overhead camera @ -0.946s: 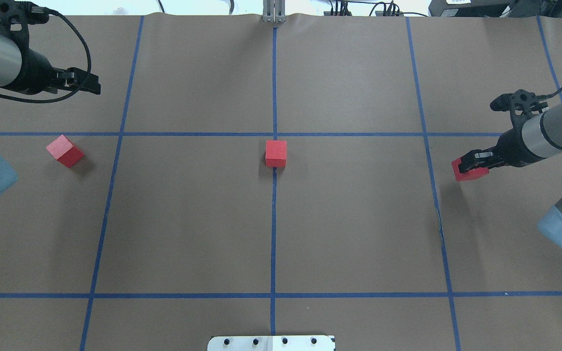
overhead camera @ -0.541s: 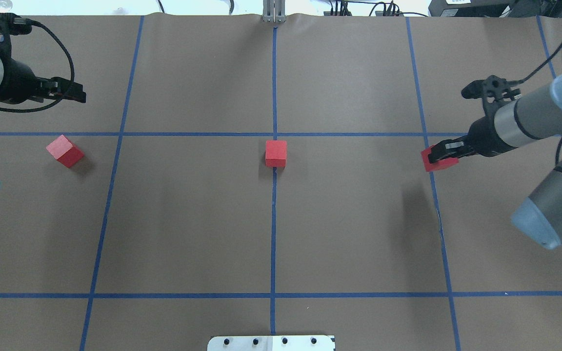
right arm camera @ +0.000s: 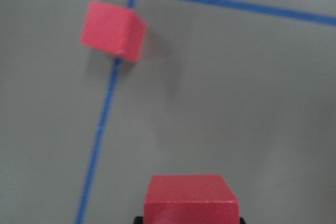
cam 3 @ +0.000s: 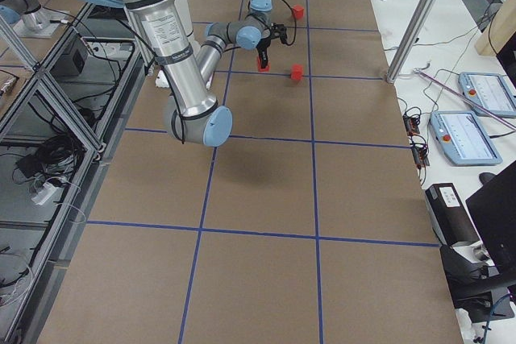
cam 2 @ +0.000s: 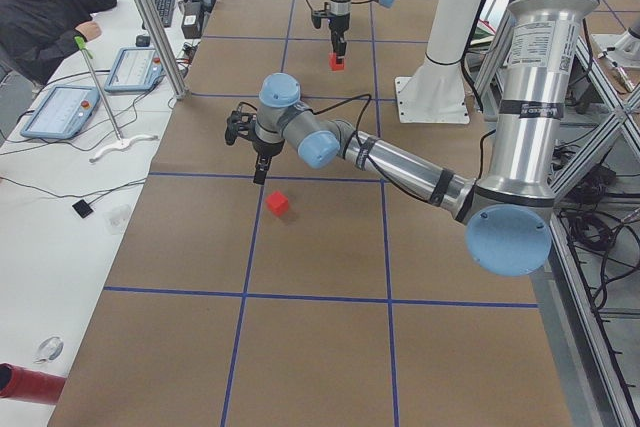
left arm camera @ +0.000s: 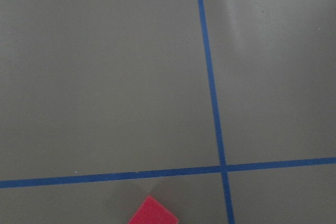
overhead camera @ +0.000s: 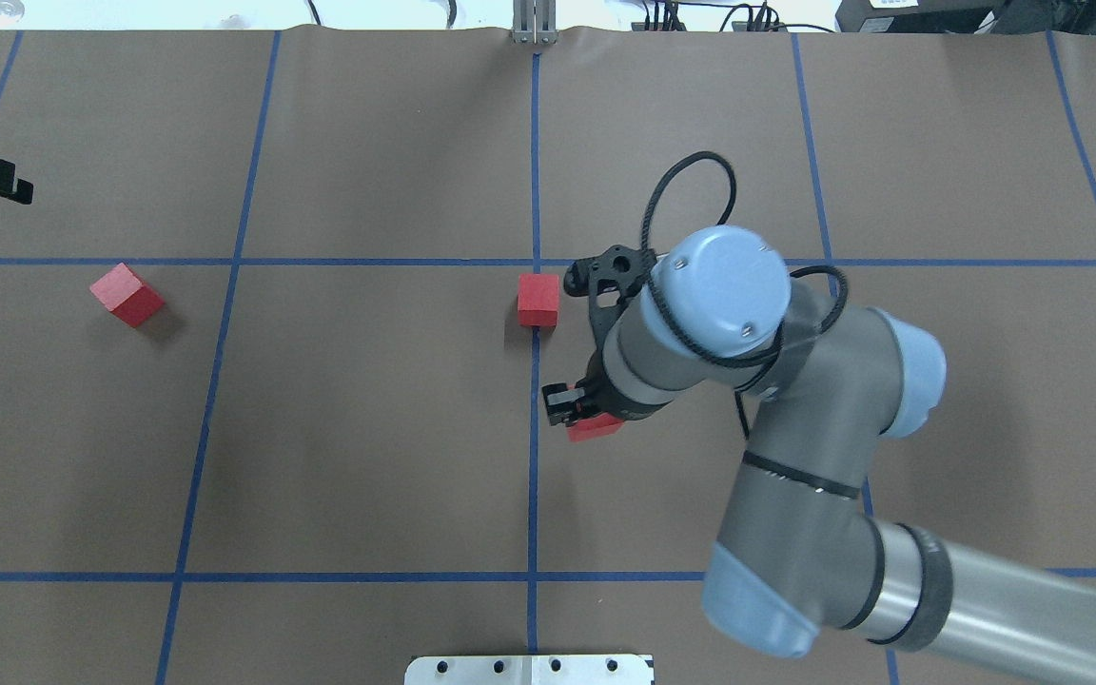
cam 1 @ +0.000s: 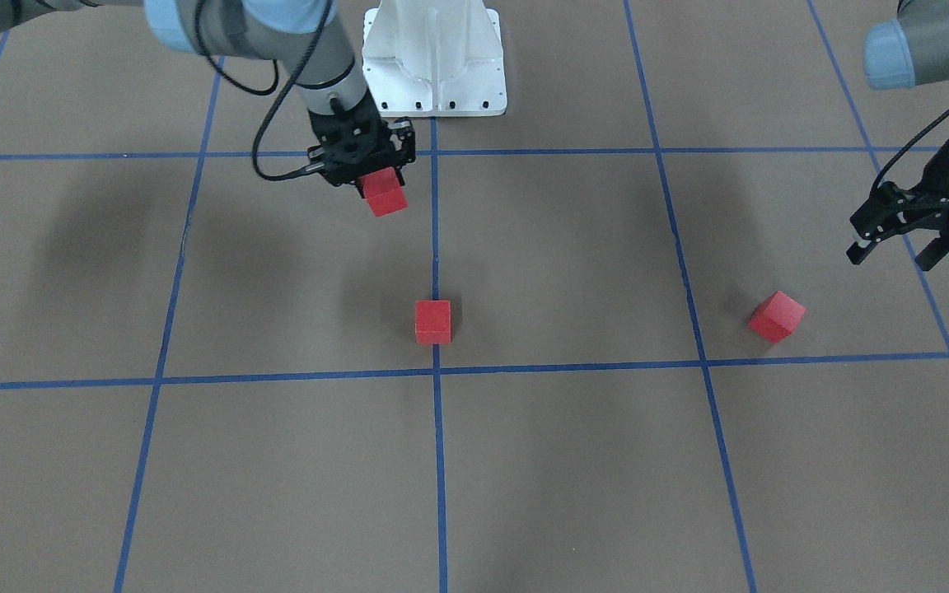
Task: Form red blocks into L shape at center
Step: 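Lower the red cube beside the center cube, nearer the robot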
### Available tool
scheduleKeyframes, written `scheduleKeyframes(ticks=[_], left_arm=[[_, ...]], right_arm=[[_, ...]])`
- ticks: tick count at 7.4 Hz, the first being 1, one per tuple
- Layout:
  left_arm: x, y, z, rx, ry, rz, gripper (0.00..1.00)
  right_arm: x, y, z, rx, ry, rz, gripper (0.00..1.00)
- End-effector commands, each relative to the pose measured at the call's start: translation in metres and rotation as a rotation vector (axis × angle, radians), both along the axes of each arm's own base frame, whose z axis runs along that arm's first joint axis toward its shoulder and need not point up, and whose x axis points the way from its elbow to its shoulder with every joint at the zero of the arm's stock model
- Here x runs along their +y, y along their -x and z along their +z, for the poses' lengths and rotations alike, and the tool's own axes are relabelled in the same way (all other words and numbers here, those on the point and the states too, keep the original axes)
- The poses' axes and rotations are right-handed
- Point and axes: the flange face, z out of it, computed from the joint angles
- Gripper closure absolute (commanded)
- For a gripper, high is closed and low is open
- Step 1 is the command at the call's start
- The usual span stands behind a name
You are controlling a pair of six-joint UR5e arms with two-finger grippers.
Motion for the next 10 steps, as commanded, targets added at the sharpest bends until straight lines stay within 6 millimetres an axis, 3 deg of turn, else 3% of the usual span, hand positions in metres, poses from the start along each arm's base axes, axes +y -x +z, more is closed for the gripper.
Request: scheduleKeyframes(ticks=[1,3,8,10], left_arm=[[0.009,0.010,0.018,-0.010,0.012,0.006,0.01],[0.009,0.009,0.017,-0.009,0.010,0.007,0.01],[0.003,0.005,0.006,0.001,-0.001,0.001,0.01],[0.003,0.004,0.005,0.001,-0.002,0.003,0.01]], right_arm=[[0.000,0.081,-0.044,0.071,0.017,0.105,1.00],[-0.021,0.102,-0.036,0.059,0.005,0.189,1.00],[-0.074,0.094,-0.001,0.107,0.098,0.356,1.00],[-0.094,0.108,0.015,0.060,0.095,0.379,1.00]])
